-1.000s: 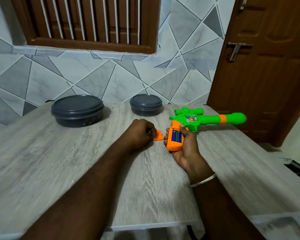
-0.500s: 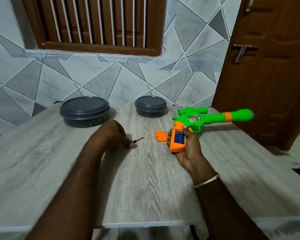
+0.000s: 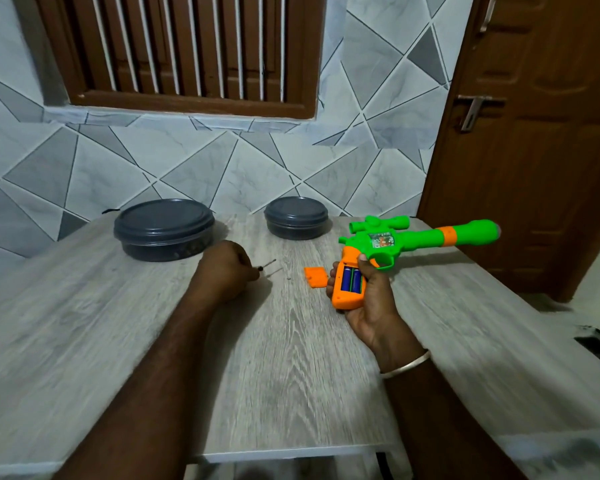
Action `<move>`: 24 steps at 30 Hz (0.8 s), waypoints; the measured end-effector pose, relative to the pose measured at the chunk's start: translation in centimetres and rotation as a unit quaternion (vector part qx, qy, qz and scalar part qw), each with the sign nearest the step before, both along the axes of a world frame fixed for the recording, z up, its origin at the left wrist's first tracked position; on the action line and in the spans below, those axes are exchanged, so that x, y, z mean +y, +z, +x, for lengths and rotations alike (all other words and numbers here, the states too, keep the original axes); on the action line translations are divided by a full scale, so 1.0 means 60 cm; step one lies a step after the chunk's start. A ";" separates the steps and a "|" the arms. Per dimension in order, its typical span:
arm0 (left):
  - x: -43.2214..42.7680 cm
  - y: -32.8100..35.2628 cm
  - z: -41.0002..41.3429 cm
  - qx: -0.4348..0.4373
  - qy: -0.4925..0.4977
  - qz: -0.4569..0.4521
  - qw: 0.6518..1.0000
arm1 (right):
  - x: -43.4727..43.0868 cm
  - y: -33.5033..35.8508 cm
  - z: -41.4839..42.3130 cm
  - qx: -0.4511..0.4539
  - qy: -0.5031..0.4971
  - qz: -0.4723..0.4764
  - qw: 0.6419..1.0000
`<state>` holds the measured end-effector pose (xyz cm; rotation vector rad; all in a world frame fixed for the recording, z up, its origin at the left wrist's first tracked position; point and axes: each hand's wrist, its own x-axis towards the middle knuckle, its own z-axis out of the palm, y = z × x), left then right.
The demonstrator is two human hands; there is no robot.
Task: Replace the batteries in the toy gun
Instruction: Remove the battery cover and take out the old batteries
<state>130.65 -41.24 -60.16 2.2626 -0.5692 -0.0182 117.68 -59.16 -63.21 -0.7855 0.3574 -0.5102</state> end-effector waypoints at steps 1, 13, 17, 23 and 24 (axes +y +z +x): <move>-0.001 -0.001 -0.001 0.007 -0.005 -0.056 0.998 | 0.001 0.002 -0.001 -0.008 0.007 0.013 1.000; -0.063 0.017 -0.065 0.087 -0.169 -0.380 0.905 | 0.003 0.000 -0.003 0.014 0.037 -0.049 0.998; -0.083 0.018 -0.086 0.059 -0.221 -0.375 0.898 | 0.004 0.003 -0.002 0.013 0.031 -0.075 0.997; -0.099 0.009 -0.094 -0.101 -0.225 -0.255 0.935 | 0.005 -0.004 0.003 0.017 0.030 -0.087 0.996; -0.099 0.009 -0.096 -0.132 -0.230 -0.238 0.935 | 0.006 -0.003 0.003 0.009 0.033 -0.085 0.996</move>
